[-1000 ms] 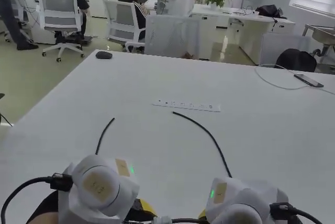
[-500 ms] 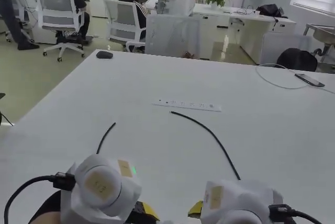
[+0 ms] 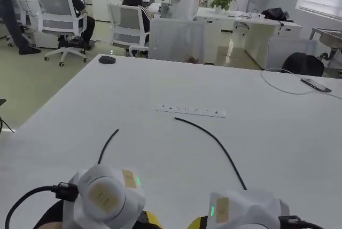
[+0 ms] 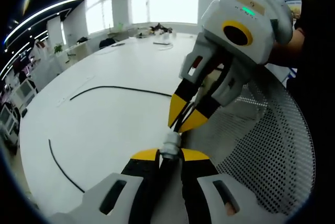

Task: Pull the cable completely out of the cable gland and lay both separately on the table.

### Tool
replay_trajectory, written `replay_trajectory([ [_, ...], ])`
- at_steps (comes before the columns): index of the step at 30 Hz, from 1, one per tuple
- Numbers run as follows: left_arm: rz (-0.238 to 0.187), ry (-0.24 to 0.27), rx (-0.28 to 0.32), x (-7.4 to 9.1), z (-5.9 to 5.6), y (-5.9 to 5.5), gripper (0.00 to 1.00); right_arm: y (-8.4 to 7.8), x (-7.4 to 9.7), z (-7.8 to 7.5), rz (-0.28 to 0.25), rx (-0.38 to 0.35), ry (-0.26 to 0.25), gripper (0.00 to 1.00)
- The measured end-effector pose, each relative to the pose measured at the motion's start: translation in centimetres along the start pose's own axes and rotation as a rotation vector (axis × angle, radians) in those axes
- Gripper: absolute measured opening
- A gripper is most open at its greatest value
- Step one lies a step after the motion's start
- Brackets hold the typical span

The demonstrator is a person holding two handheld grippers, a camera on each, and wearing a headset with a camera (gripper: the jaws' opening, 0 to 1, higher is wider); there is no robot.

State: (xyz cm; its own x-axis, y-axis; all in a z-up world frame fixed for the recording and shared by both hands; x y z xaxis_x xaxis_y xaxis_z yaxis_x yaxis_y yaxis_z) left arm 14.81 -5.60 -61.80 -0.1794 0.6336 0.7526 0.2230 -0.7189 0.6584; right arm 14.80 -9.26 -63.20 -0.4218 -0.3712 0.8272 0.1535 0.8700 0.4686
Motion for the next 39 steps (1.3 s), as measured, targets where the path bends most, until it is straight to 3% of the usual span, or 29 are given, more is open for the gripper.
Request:
replay_trajectory([
  [8,0.014,0.015,0.017,0.0,0.3,-0.4,0.16,-4.1,-0.3,-1.6,0.207,-0.092,-0.074,0.05],
  [11,0.012,0.012,0.024,0.0,0.3,-0.4,0.16,-5.2,-0.3,-1.8,0.26,-0.13,-0.078,0.05],
  [13,0.014,0.01,0.02,0.0,0.2,-0.4,0.16,-5.2,-0.4,-1.6,0.258,-0.134,-0.061,0.06],
  [14,0.022,0.011,0.015,0.0,0.2,-0.5,0.16,-5.1,-0.5,-1.0,0.262,-0.094,-0.032,0.07],
  [16,0.021,0.004,0.013,-0.1,0.0,-0.5,0.16,-2.9,-0.7,-0.4,0.15,-0.064,-0.014,0.19],
  [17,0.019,0.002,0.011,-0.1,0.0,-0.4,0.16,-2.3,-0.6,-0.1,0.125,-0.05,-0.003,0.22],
  [21,0.017,-0.004,0.004,-0.1,-0.1,-0.4,0.16,-0.7,-0.2,0.3,0.039,-0.006,0.021,0.18],
  [24,0.011,-0.012,-0.005,-0.1,-0.4,-0.2,0.16,1.0,0.3,0.9,-0.056,0.01,0.053,0.16],
  [27,0.018,-0.02,-0.02,-0.2,-0.6,-0.3,0.16,0.9,0.4,0.9,-0.05,0.019,0.05,0.06],
  [33,0.008,-0.018,-0.018,-0.2,-0.5,0.0,0.16,0.4,0.1,0.8,-0.024,-0.003,0.046,0.05],
  [37,0.016,-0.001,-0.006,-0.2,-0.1,-0.2,0.16,-0.9,-0.2,0.0,0.037,-0.057,0.017,0.05],
  [39,0.025,0.002,-0.009,-0.2,-0.1,-0.3,0.16,-2.8,-0.4,-0.5,0.135,-0.092,-0.005,0.05],
])
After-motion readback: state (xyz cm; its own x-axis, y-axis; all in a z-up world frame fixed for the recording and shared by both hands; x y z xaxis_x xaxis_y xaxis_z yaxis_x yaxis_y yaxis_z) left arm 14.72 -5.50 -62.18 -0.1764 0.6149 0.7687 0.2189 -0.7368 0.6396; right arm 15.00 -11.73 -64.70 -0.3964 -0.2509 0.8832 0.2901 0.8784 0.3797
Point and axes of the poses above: the centre of the closed fingertips' face, and the gripper's own axes: x roughly backward along the fingers, z roughly to its left, y roughly out of its top, the point moved 1 cm from there along x, roughly backward along the fingers, and after that the axes turned 8 degrees about z, right-handed, at the moved point
